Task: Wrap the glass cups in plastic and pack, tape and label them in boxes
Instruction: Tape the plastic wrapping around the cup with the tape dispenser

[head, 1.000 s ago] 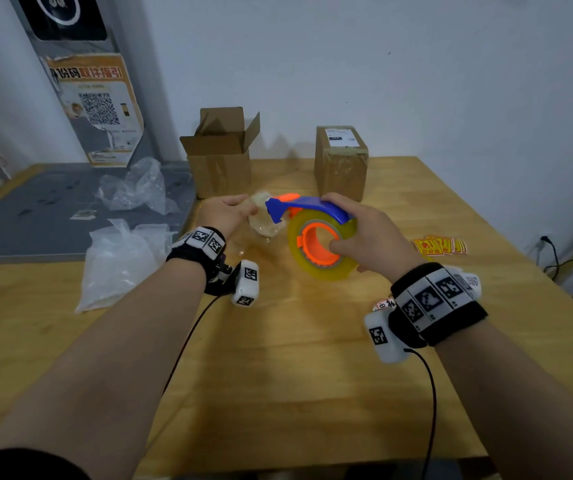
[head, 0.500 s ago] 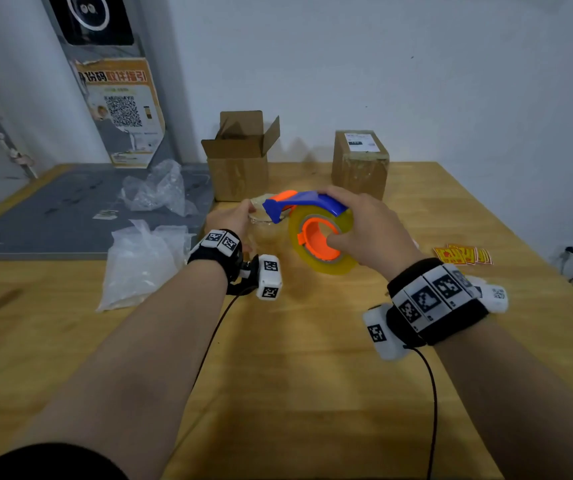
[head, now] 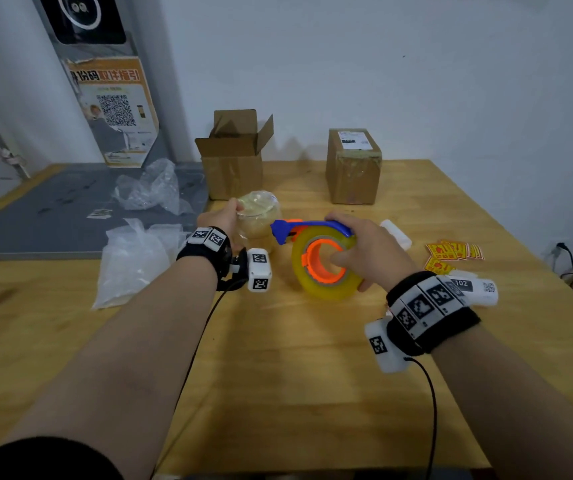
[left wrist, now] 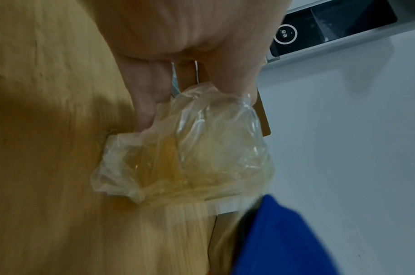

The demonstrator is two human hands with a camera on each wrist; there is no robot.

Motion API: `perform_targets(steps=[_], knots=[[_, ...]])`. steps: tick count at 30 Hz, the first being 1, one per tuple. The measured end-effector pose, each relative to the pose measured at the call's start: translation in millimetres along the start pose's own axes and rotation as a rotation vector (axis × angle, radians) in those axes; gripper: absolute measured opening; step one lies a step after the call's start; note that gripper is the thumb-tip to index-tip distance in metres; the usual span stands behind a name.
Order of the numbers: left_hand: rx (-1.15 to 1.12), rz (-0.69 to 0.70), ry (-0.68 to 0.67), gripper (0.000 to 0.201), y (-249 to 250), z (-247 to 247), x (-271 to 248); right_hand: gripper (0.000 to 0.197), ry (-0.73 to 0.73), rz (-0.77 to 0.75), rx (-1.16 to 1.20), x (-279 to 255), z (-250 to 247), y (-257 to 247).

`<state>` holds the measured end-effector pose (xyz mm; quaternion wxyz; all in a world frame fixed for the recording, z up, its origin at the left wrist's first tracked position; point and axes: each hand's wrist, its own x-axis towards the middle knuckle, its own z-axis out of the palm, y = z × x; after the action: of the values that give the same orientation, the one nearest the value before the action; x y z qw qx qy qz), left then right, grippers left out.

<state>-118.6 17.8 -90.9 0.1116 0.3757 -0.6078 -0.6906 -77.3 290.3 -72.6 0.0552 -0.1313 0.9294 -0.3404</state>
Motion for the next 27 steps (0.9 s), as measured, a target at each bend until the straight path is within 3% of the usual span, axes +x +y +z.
perform_targets(steps=[3,8,14,18,24,27], knots=[[-0.012,-0.032,0.038,0.034,-10,-13,8,0.065,-0.062,0.117,0.077,5,-7,-1],[-0.13,-0.098,-0.109,0.028,-27,-18,8,0.066,-0.047,0.213,0.329,13,-12,5],[-0.085,-0.094,-0.146,0.026,-21,-17,21,0.051,0.034,0.362,0.662,41,-1,25],[-0.005,-0.087,-0.165,0.028,-20,-22,26,0.044,0.0,0.474,0.808,62,5,32],[0.074,-0.018,-0.277,0.011,-9,-26,16,0.056,-0.069,0.521,0.746,79,15,18],[0.135,0.047,-0.29,0.009,0,-20,8,0.045,-0.06,0.507,0.576,81,7,9]])
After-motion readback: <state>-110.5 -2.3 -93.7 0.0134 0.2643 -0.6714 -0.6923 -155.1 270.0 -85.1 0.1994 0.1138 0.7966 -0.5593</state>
